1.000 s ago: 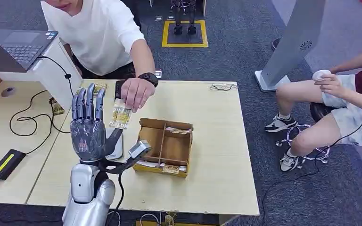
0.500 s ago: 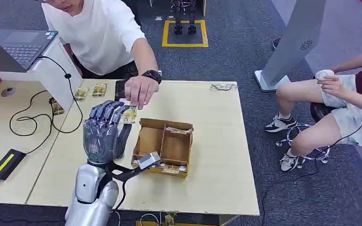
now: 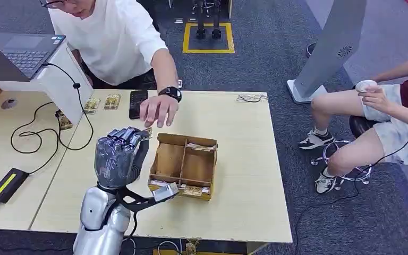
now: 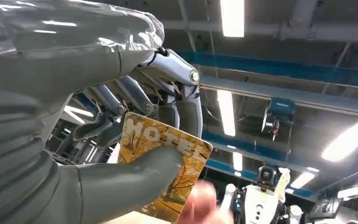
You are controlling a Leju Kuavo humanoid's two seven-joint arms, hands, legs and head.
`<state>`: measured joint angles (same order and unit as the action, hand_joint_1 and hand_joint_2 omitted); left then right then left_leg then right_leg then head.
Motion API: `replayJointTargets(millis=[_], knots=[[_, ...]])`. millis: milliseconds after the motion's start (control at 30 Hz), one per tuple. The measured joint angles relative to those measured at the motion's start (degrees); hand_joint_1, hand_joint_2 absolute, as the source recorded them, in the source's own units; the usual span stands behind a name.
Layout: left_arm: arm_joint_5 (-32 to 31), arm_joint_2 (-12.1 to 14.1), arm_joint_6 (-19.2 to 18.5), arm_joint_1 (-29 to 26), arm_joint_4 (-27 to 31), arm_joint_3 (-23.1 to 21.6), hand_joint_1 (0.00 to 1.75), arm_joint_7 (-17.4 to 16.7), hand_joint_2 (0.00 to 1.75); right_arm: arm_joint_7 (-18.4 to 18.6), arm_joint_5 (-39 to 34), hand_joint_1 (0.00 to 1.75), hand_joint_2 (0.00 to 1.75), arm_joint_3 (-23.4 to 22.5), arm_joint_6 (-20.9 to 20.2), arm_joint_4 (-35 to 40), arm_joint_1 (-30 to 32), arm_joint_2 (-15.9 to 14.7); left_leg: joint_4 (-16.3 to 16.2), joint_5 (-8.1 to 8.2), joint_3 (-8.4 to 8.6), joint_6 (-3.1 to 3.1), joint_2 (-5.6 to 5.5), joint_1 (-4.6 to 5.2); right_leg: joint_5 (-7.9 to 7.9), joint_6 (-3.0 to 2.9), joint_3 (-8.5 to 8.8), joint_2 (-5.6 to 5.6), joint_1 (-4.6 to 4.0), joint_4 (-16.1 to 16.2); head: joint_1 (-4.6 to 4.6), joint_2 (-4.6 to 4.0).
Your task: Pass the card to the sensor for recognition and then transmit it.
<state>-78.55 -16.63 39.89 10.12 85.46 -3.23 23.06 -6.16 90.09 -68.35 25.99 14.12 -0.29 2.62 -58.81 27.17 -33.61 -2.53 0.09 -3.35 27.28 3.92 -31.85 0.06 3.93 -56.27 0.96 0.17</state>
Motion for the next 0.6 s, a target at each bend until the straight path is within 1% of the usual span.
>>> replayJointTargets(millis=[300, 367, 467, 533, 600], knots=[[0.7, 0.0, 0.0, -0.2, 0.0, 1.0, 1.75, 0.1, 1.75, 0.0, 0.0, 0.0, 1.75, 0.0, 0.0, 0.0, 0.0, 0.0, 0.0, 0.0, 0.0, 0.0, 0.0, 0.0, 0.0, 0.0, -0.01, 0.0, 0.0, 0.0, 0.02, 0.0], [0.0, 0.0, 0.0, -0.2, 0.0, 1.2, 1.75, -0.2, 1.75, 0.0, 0.0, 0.0, 1.75, 0.0, 0.0, 0.0, 0.0, 0.0, 0.0, 0.0, 0.0, 0.0, 0.0, 0.0, 0.0, 0.0, -0.01, 0.0, 0.0, 0.0, 0.02, 0.0], [-2.0, 0.0, 0.0, -0.3, -0.5, 2.0, 1.75, -1.1, 1.75, 0.0, 0.0, 0.0, 1.75, 0.0, 0.0, 0.0, 0.0, 0.0, 0.0, 0.0, 0.0, 0.0, 0.0, 0.0, 0.0, 0.0, -0.02, 0.0, 0.0, 0.0, 0.02, 0.0], [-3.2, 0.0, 0.0, -0.3, -1.2, 2.3, 1.75, -3.1, 1.75, 0.0, 0.0, 0.0, 1.75, 0.1, -0.1, 0.0, 0.0, 0.0, 0.0, 0.0, 0.0, 0.0, -0.01, 0.0, 0.0, 0.0, -0.01, -0.01, 0.0, 0.0, 0.02, 0.0], [-3.8, 0.1, 0.0, -0.2, -2.3, 2.4, 1.75, -3.3, 1.75, 0.0, 0.0, 0.0, 1.75, 0.2, -0.1, 0.0, -0.1, 0.0, 0.0, 0.0, 0.0, 0.0, 0.0, 0.0, 0.0, 0.0, -0.01, 0.0, 0.0, 0.0, 0.0, 0.0]])
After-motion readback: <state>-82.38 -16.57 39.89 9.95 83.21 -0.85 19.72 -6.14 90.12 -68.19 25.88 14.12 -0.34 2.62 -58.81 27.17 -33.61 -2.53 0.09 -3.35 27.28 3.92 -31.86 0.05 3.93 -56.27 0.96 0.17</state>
